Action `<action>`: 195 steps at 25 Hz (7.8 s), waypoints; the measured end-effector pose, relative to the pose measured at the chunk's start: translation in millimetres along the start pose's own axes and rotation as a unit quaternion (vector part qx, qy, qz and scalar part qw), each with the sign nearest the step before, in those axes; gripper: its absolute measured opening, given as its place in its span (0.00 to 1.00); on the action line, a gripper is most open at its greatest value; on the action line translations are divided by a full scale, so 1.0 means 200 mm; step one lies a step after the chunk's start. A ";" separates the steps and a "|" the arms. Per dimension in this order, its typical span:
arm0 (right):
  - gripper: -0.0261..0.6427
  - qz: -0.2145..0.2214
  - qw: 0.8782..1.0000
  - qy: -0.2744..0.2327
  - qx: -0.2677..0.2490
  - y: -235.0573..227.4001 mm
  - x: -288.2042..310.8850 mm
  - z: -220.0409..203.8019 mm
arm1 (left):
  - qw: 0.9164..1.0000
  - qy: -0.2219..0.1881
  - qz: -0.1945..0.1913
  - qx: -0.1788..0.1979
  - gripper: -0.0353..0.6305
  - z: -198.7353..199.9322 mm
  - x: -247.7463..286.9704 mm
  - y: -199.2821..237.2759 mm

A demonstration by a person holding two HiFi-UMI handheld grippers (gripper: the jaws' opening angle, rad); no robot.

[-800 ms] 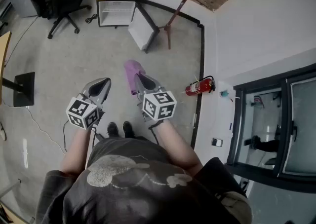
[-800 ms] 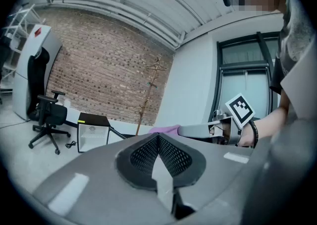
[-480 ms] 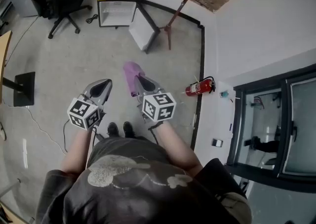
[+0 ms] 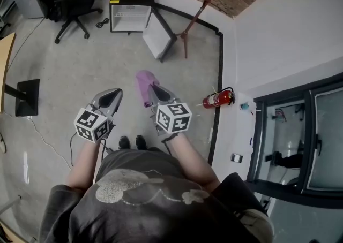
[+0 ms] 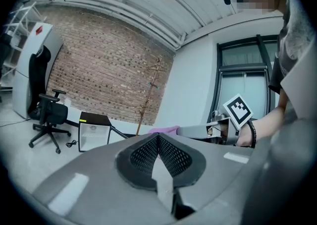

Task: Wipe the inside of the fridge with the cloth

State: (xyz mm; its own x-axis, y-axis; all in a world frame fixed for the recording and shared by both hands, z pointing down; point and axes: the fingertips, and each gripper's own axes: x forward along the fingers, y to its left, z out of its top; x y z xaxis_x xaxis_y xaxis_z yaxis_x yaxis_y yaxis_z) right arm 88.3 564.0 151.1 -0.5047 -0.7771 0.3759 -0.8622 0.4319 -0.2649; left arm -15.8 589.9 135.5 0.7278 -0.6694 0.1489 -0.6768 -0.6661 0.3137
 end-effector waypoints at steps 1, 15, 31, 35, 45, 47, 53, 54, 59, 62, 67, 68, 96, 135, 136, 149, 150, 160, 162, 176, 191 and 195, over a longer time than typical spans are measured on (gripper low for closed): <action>0.06 -0.004 1.000 -0.001 0.002 0.00 0.02 0.00 | 1.000 -0.002 0.000 0.000 0.08 0.00 -0.02 0.02; 0.06 -0.032 0.999 -0.013 0.035 -0.07 0.18 0.00 | 1.000 0.002 0.008 0.003 0.08 0.03 -0.04 0.22; 0.06 0.009 0.997 0.010 0.071 -0.70 0.95 0.32 | 0.998 0.034 0.045 0.040 0.08 0.27 0.76 0.75; 0.06 0.019 0.998 0.025 0.059 -0.85 1.11 0.40 | 0.998 0.030 0.058 0.024 0.08 0.38 0.98 0.88; 0.06 0.037 0.996 0.053 0.055 -1.06 1.46 0.53 | 0.994 0.036 0.103 0.024 0.08 0.48 1.18 1.22; 0.06 0.041 0.996 0.055 0.051 -1.06 1.54 0.56 | 0.994 0.030 0.105 0.023 0.08 0.51 1.23 1.30; 0.06 0.038 0.997 0.047 0.045 -1.11 1.84 0.70 | 0.996 0.022 0.086 0.020 0.08 0.57 1.41 1.57; 0.06 0.034 0.997 0.045 0.043 -1.13 1.91 0.73 | 0.996 0.022 0.083 0.020 0.08 0.59 1.45 1.64; 0.06 0.010 0.997 0.047 0.057 -1.23 2.26 0.87 | 0.997 0.034 0.063 0.017 0.08 0.70 1.67 2.02; 0.06 0.001 0.996 0.061 0.059 -1.26 2.49 0.93 | 0.998 0.044 0.050 0.013 0.08 0.76 1.80 2.25; 0.06 -0.025 0.992 0.084 0.088 -1.32 2.85 0.97 | 0.998 0.065 0.024 0.006 0.08 0.80 2.00 2.59; 0.06 -0.030 0.992 0.087 0.091 -1.34 2.92 0.99 | 0.998 0.068 0.017 0.007 0.08 0.81 2.03 2.66; 0.06 0.080 0.993 0.075 0.032 -1.86 4.14 -0.01 | 0.996 0.038 0.076 -0.006 0.08 -0.43 2.63 3.62; 0.06 0.287 0.947 -0.131 0.054 -1.58 5.21 0.03 | 0.991 -0.047 0.100 0.072 0.08 -0.94 2.80 4.15; 0.06 0.284 0.950 -0.122 0.050 -1.58 5.23 0.01 | 0.992 -0.042 0.099 0.073 0.08 -0.96 2.80 4.15; 0.06 0.174 0.981 -0.012 -0.084 -1.74 5.32 -0.17 | 0.996 -0.008 0.059 0.074 0.08 -1.11 2.88 4.07; 0.06 0.162 0.983 -0.011 -0.084 -1.79 5.30 -0.17 | 0.996 -0.008 0.056 0.074 0.08 -1.11 2.90 4.07; 0.06 -0.009 0.999 0.005 -0.034 -2.45 5.05 -0.16 | 0.997 -0.022 0.014 0.078 0.08 -1.08 3.10 3.95; 0.06 -0.047 0.999 0.004 -0.017 -2.58 4.99 -0.16 | 0.997 -0.024 0.007 0.078 0.08 -1.07 3.14 3.93; 0.06 -0.232 0.971 -0.054 -0.008 -2.90 4.60 -0.12 | 0.997 -0.052 -0.019 0.061 0.08 -1.02 3.31 3.87; 0.06 -0.279 0.934 -0.220 -0.039 -2.87 4.42 0.22 | 0.996 -0.053 -0.032 0.062 0.08 -1.01 3.34 3.88; 0.06 -0.298 0.933 -0.199 -0.019 -2.90 4.43 0.18 | 0.997 -0.047 -0.034 0.060 0.08 -1.03 3.35 3.89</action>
State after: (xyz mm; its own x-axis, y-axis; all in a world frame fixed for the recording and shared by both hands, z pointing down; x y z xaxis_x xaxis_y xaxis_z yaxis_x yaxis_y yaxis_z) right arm 141.8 -392.2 605.6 0.1153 -0.9898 0.0838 -0.9894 -0.1219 -0.0793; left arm -31.8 -308.0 672.5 0.7621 -0.6462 0.0406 -0.6393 -0.7410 0.2055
